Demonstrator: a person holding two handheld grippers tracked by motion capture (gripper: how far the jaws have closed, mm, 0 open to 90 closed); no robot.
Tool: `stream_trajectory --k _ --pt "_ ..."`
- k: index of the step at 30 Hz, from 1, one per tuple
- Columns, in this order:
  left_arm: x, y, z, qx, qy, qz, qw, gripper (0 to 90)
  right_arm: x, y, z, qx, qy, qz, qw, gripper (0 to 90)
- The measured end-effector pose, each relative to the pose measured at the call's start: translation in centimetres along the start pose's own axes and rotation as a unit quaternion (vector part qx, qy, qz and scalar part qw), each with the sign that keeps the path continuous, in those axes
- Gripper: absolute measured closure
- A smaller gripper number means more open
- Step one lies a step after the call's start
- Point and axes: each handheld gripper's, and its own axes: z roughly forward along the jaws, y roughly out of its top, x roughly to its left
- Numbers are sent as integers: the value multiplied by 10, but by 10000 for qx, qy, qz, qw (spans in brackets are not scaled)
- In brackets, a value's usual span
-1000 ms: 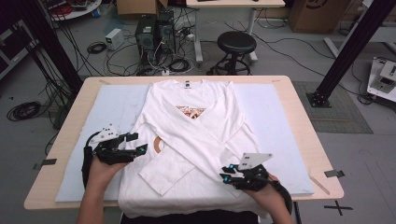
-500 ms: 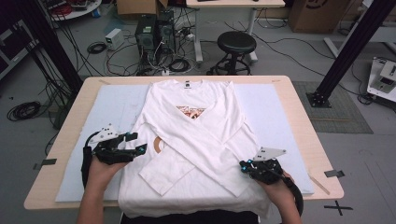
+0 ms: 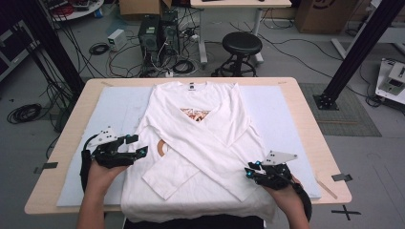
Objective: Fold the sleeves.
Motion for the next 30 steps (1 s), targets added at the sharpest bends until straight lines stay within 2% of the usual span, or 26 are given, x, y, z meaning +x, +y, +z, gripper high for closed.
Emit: stream_trajectory --k 3,7,14,22,26,30 --pt "1 -1 1 10 -12 -19 10000 323 -5 2 -2 -240 -112 -46 9996 542" --pt "2 1 -1 -6 41 3 10000 318 -18 7 -5 -498 -96 128 9986 473" --pt "0 6 -4 -85 69 67 9999 309 -34 26 -11 -795 -159 242 9964 402" --pt "-3 18 -3 -82 48 127 9999 289 -47 46 -9 -947 -216 237 9950 339" --pt "-1 26 -1 -90 44 174 9998 270 -52 52 -9 -1013 -292 295 9940 311" --pt "4 32 2 -50 70 214 9997 266 -56 58 -8 -1041 -239 310 9938 299"
